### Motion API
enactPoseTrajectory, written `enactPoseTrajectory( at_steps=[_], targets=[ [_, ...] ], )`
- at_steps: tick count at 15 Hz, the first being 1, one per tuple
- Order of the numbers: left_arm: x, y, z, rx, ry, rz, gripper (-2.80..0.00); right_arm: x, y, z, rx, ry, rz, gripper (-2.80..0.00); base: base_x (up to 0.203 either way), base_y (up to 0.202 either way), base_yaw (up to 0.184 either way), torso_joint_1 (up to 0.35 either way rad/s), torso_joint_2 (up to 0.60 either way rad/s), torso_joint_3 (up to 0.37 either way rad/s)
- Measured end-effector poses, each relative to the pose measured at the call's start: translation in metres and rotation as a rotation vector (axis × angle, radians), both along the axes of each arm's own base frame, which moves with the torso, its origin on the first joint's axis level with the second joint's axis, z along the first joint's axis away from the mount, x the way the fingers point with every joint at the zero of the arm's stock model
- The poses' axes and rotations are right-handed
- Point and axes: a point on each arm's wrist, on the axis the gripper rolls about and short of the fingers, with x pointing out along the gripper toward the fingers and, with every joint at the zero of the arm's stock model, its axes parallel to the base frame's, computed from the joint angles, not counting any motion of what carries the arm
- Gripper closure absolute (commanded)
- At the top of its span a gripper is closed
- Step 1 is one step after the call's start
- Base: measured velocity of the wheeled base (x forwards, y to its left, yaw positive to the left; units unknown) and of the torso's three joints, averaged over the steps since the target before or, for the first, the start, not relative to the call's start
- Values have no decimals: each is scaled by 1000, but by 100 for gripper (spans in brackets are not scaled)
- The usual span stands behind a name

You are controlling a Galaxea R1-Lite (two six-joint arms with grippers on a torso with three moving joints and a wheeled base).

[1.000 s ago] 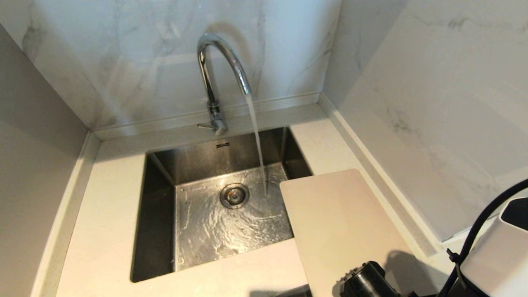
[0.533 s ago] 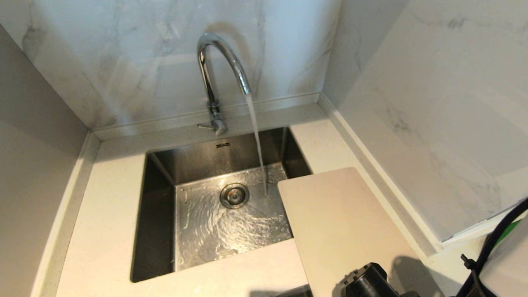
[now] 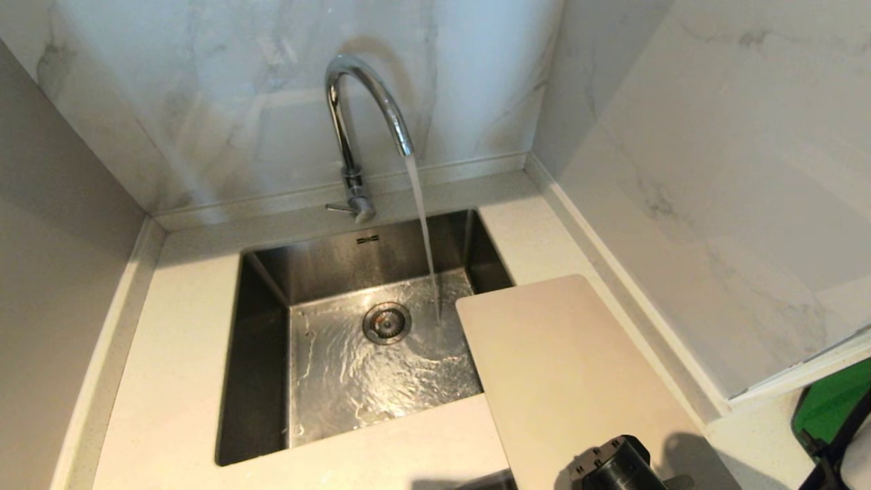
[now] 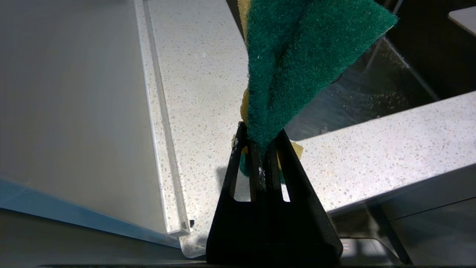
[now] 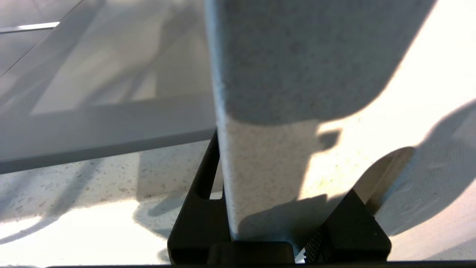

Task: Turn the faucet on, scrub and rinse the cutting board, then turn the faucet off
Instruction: Pick up the cutting board

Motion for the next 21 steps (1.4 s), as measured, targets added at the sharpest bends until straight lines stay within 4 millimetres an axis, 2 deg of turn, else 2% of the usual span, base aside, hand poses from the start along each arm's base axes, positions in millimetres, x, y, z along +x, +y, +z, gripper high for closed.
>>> enactPoseTrajectory(
  at_steps=[12,21],
  targets=[
    [0,0,0,1,0,0,0,-6,-5,17,35,-80,-9,0,0,0,0,0,0,0],
    [0,0,0,1,0,0,0,-7,-6,30,129,-163,-51,0,0,0,0,0,0,0]
  ],
)
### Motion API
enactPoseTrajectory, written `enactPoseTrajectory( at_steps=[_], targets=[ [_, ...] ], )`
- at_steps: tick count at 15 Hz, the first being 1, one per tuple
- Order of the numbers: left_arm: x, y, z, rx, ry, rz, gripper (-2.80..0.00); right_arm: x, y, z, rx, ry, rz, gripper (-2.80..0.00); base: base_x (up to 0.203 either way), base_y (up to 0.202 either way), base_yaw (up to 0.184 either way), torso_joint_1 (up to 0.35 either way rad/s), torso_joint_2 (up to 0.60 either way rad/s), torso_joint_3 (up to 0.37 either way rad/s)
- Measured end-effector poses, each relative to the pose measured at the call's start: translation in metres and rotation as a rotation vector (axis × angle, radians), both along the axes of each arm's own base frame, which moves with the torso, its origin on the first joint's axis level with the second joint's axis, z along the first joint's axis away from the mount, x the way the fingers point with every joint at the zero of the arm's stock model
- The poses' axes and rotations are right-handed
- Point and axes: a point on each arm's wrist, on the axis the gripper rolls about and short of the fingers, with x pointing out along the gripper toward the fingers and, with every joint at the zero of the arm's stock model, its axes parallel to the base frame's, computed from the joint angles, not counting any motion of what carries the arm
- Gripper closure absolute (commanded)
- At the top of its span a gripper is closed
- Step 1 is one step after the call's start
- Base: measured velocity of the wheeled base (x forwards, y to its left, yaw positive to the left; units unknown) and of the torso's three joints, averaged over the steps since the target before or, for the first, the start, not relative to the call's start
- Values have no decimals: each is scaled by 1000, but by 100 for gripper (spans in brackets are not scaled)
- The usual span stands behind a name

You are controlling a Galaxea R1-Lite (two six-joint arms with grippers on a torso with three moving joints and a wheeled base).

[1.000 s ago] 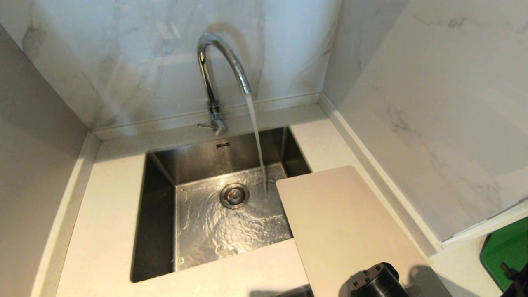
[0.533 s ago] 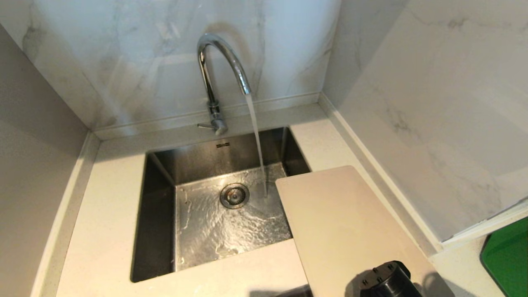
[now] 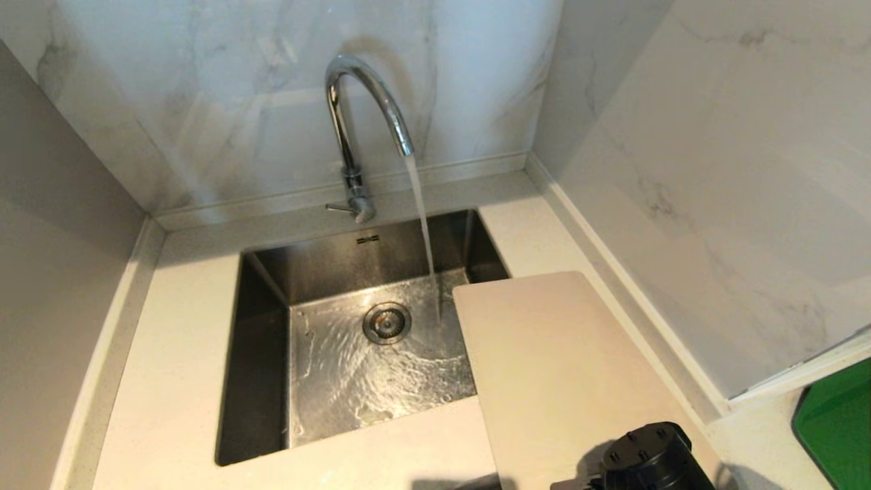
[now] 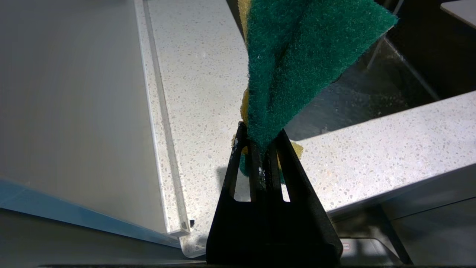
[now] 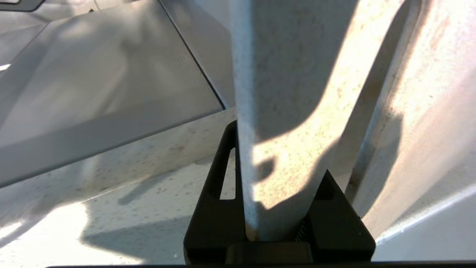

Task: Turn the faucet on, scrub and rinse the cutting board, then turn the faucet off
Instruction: Pick up the cutting board

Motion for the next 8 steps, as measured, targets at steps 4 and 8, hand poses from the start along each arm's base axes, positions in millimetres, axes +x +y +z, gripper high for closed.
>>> enactPoseTrajectory(
  at_steps=[4,8],
  targets=[
    [0,0,0,0,0,0,0,-8,-6,2,-9,-11,9,0,0,0,0,0,0,0],
    [0,0,0,0,0,1,0,-12,-10,10,-84,-71,67,0,0,0,0,0,0,0]
  ],
)
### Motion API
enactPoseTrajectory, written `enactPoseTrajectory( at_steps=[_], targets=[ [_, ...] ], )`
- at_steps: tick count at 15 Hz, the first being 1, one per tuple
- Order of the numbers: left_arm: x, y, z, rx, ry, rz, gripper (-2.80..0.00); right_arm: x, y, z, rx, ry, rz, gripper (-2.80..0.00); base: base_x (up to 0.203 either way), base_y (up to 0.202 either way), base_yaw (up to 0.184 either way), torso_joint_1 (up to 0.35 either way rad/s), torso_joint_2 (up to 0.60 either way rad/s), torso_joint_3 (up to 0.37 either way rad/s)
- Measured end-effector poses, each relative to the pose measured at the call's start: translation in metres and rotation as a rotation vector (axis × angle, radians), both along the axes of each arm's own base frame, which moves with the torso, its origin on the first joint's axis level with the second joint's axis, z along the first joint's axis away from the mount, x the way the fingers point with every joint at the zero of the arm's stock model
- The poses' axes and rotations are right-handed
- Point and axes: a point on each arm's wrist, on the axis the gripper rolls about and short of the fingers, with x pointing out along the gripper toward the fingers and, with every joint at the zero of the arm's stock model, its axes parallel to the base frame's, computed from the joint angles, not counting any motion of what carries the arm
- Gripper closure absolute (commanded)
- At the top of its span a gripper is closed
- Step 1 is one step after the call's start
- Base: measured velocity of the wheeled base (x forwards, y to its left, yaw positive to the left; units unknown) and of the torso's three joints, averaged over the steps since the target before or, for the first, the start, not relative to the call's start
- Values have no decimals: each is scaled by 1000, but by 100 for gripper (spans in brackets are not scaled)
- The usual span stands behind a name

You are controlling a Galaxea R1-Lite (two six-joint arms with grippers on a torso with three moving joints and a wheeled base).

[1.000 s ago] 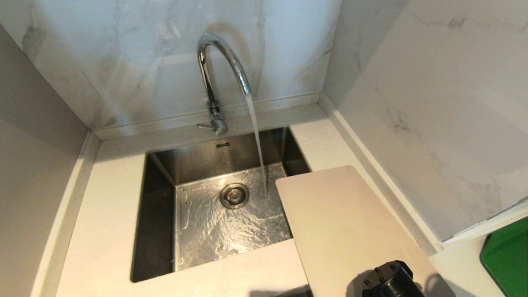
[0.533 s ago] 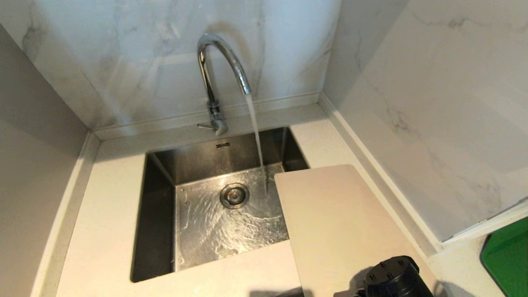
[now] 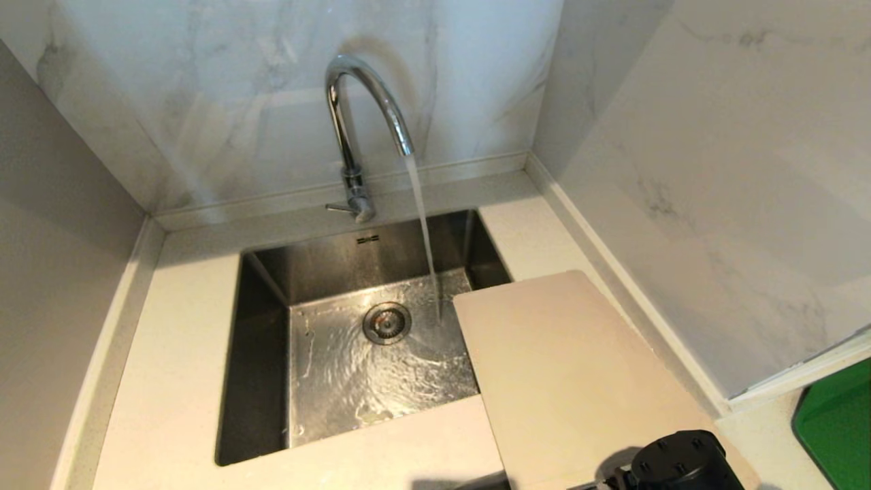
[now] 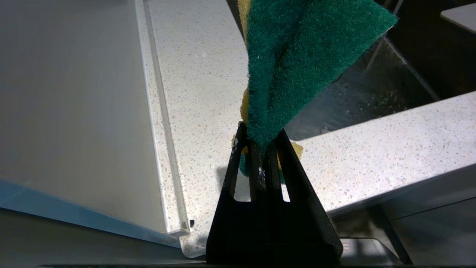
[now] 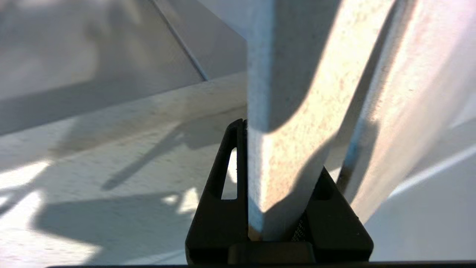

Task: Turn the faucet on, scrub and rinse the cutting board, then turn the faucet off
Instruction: Pick up the cutting board

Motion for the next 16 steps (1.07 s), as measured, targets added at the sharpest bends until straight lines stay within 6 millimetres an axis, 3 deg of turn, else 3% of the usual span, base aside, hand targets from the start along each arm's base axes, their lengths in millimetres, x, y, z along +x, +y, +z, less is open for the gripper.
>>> enactPoseTrajectory(
  at_steps=[16],
  targets=[
    [0,0,0,0,0,0,0,-12,-10,42,-59,-226,124,0,0,0,0,0,0,0]
  ],
)
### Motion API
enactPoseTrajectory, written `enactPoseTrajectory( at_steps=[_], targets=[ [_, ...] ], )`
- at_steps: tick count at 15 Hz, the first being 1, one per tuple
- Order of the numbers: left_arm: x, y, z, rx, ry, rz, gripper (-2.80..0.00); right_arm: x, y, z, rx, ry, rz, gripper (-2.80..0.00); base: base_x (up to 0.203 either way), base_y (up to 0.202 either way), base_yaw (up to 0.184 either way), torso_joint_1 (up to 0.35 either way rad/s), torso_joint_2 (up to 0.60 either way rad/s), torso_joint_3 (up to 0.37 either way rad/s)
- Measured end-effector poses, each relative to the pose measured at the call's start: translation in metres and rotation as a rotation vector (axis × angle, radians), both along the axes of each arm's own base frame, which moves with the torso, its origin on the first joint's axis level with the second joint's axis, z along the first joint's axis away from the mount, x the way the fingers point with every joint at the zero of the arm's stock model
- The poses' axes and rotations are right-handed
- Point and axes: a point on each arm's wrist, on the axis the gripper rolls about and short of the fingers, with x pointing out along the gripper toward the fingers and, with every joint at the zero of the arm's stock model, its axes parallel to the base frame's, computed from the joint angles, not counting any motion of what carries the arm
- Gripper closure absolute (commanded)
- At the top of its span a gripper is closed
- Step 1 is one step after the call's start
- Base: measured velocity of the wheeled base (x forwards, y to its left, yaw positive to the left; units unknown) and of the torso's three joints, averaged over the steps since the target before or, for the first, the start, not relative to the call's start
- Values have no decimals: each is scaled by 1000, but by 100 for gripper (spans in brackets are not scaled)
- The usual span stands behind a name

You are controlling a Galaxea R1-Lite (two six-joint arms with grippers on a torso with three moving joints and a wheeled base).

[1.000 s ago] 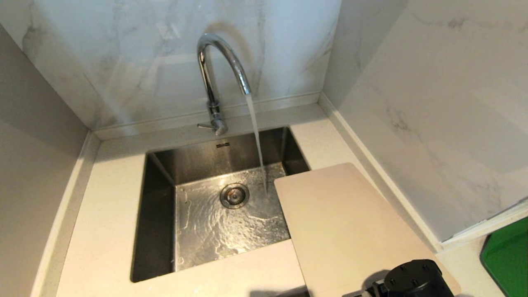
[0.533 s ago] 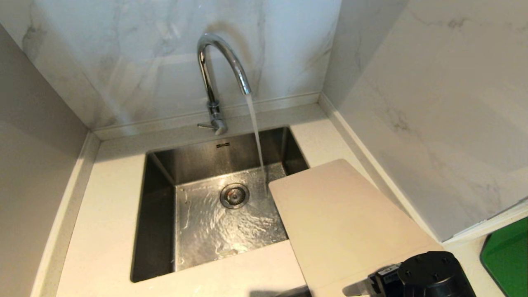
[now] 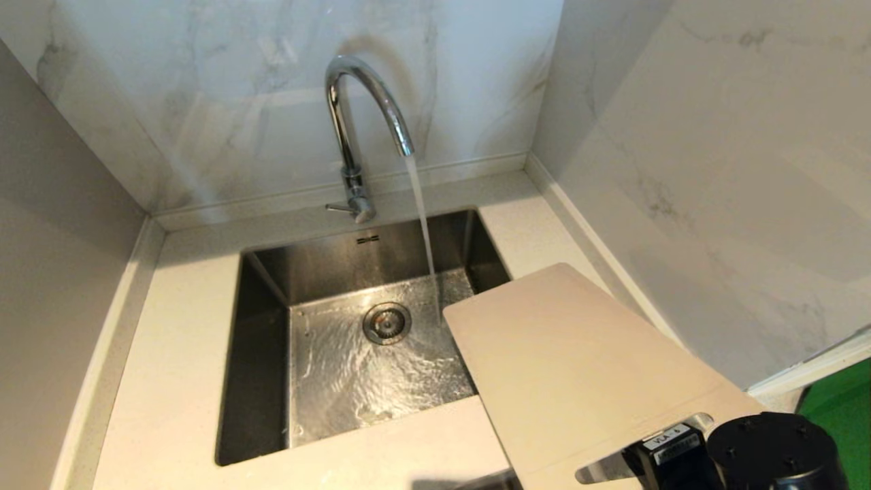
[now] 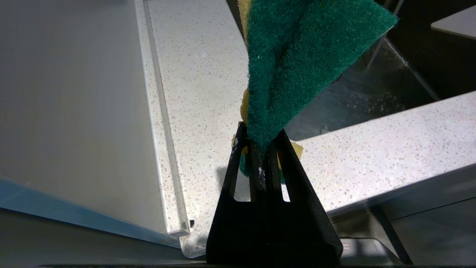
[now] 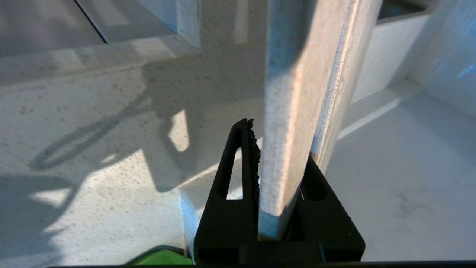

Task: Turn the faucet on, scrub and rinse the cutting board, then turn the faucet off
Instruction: Pick up the cutting board

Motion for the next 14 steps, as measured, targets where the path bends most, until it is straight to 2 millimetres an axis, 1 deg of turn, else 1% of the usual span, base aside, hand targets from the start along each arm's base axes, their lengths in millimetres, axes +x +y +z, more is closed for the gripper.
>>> enactPoseTrajectory(
  at_steps=[3,7,14],
  targets=[
    [0,0,0,0,0,0,0,-4,-3,5,8,-29,9,0,0,0,0,0,0,0],
    [0,0,0,0,0,0,0,-9,-6,12,-45,-78,58,0,0,0,0,0,0,0],
    [0,0,0,0,0,0,0,-21,-16,27,-26,-175,78,0,0,0,0,0,0,0]
  ],
)
